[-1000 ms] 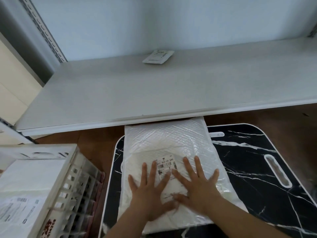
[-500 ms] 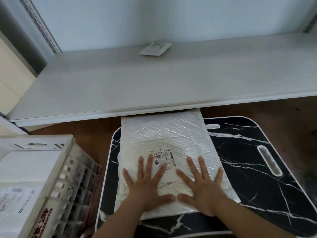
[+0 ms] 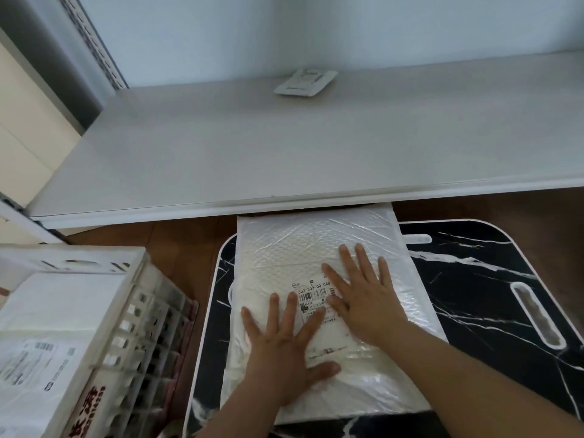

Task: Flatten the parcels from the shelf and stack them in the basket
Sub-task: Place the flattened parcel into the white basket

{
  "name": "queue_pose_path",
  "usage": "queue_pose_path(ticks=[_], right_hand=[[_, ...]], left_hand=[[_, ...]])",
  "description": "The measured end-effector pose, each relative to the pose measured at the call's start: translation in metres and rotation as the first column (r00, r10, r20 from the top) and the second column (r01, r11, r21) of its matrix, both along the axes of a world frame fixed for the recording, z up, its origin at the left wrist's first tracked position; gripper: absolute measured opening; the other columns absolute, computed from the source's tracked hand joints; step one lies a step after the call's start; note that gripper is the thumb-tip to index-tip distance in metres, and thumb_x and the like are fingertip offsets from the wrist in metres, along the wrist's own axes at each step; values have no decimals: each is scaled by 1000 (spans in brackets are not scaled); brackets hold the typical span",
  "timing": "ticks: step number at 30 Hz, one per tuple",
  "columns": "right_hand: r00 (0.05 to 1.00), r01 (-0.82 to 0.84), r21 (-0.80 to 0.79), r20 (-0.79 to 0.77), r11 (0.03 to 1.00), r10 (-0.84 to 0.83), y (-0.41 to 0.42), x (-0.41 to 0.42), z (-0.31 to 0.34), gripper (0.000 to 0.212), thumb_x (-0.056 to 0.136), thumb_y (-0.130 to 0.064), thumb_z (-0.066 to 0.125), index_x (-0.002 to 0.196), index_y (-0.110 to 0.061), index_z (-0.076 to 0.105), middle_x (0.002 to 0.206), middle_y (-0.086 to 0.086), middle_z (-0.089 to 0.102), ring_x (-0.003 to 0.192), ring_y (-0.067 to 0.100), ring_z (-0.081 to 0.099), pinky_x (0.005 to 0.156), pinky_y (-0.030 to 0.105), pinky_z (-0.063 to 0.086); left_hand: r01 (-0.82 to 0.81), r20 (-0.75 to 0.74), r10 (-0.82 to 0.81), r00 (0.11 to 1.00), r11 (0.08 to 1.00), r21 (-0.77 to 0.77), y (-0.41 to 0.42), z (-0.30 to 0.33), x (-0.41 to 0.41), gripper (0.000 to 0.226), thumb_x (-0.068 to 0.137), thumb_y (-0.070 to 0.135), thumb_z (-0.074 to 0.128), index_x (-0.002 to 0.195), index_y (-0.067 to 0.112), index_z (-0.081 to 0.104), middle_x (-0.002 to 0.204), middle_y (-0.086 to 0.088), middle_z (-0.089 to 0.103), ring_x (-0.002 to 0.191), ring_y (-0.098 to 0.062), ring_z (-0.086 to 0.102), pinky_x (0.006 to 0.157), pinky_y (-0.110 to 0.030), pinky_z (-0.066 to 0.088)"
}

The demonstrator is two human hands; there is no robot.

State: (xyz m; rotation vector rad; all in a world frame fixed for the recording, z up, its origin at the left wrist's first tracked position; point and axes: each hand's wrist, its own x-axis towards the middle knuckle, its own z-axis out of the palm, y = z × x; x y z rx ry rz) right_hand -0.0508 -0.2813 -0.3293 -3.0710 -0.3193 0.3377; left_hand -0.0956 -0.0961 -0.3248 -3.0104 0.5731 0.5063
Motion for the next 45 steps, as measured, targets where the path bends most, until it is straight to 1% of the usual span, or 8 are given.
queue_pose_path(ticks=[3, 8, 11, 15, 19, 22, 28, 45], right_hand=[[1000, -29, 69, 12, 997, 28, 3, 9, -16, 72, 74, -69, -31, 142, -46, -21, 154, -4, -33, 139, 26, -37, 112, 56, -16], [1000, -5, 105, 9, 994, 4, -2, 18, -6, 66, 88, -70, 2, 147, -48, 22, 161, -9, 7, 149, 26, 4, 112, 53, 0], [984, -25, 104, 180, 994, 6, 1, 34, 3, 42, 92, -55, 27, 108, -35, 61, 111, -5, 61, 103, 23, 54, 88, 47, 38], [935, -42, 45, 354, 998, 24, 13, 59, -1, 37, 93, -42, 31, 94, -19, 61, 80, 1, 57, 75, 23, 49, 69, 40, 43], [937, -107, 22, 338, 994, 94, 13, 74, -14, 43, 95, -41, 33, 117, -19, 62, 104, 9, 60, 101, 29, 51, 88, 46, 38], [975, -105, 44, 201, 993, 95, 9, 78, -21, 52, 98, -48, 28, 142, -25, 46, 151, 12, 39, 142, 35, 29, 106, 59, 21], [994, -85, 48, 70, 995, 82, 4, 93, -24, 61, 90, -63, 1, 148, -48, -4, 158, -10, -20, 144, 28, -25, 105, 72, -11], [957, 280, 31, -84, 960, -276, -20, 71, -12, 109, 56, -99, -4, 144, -40, -30, 151, 18, -35, 136, 30, -40, 115, 56, -15]], left_hand=[[-32, 163, 53, 985, 991, -129, 6, 1, 19, 56, 90, 67, 30, 136, 38, 46, 119, 1, 59, 108, -29, 58, 99, -57, 32], [-67, 248, 93, 964, 992, -110, 9, 15, 77, 50, 97, 55, 29, 142, 35, 30, 130, 0, 39, 120, -21, 36, 106, -41, 26], [-74, 183, 92, 979, 992, -103, 3, 11, 102, 67, 93, 64, 29, 150, 39, 7, 157, -4, 10, 144, -30, 8, 117, -50, 10], [-5, 133, 13, 991, 998, -60, 0, -6, 117, 67, 82, 71, -9, 142, 45, -22, 153, 3, -34, 139, -30, -35, 111, -61, -15], [-33, 176, 55, 983, 992, -126, -2, -21, 117, 63, 90, 62, -14, 149, 44, -8, 159, 3, -16, 144, -31, -22, 112, -61, -8], [-55, 189, 84, 978, 986, -157, -2, -26, 118, 61, 94, 60, -3, 151, 38, -5, 160, 5, -11, 146, -29, -17, 114, -59, -5], [-131, 194, 169, 966, 972, -192, -3, -27, 125, 70, 91, 66, -1, 152, 34, 12, 160, 8, 12, 148, -20, 5, 116, -57, 9], [-405, 110, 426, 898, 898, -170, 0, -21, 117, 83, 74, 85, -5, 146, 45, -19, 155, 8, -29, 143, -31, -25, 111, -64, -12]])
